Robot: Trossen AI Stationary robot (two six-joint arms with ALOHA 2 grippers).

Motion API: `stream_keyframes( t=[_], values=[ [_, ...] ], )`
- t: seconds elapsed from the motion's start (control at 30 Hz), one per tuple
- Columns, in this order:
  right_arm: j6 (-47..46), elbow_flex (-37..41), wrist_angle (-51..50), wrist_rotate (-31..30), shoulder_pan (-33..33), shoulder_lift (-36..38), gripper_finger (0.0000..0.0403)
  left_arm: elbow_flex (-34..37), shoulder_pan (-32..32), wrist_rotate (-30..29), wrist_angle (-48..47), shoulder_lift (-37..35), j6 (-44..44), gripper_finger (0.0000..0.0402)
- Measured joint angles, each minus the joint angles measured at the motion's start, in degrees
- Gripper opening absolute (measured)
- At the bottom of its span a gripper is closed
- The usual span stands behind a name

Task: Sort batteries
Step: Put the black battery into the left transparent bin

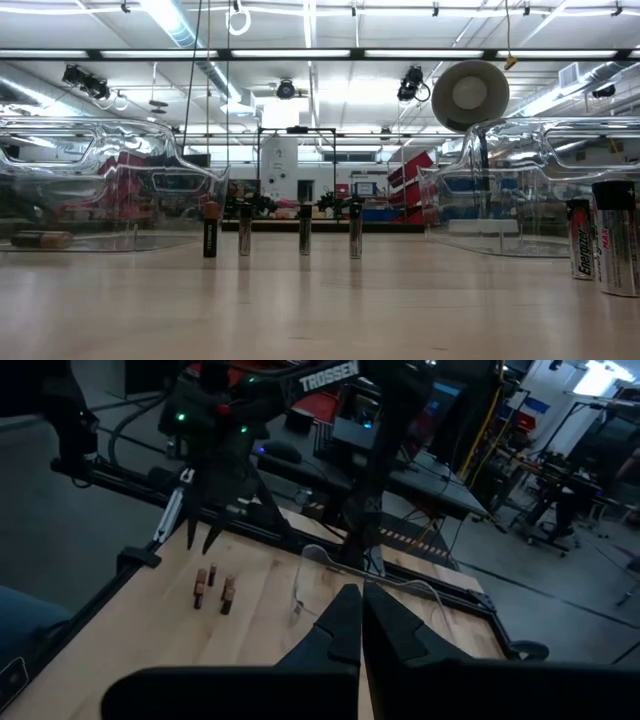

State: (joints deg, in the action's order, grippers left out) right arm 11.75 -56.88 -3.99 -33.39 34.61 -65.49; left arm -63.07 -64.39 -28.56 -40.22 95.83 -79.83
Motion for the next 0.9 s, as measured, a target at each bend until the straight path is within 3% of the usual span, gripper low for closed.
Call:
stream_keyframes(
  t=[0.43,0.9],
  values=[
    [0.4,0.0,0.0,0.0,0.0,0.0,0.0003,0.0,-0.2,3.4,-9.5,1.0,-4.5,0.0101],
    [-0.2,0.0,-0.6,0.0,0.0,0.0,0.0003,0.0,-0.3,1.1,-9.4,1.9,-4.5,0.0171]
  ],
)
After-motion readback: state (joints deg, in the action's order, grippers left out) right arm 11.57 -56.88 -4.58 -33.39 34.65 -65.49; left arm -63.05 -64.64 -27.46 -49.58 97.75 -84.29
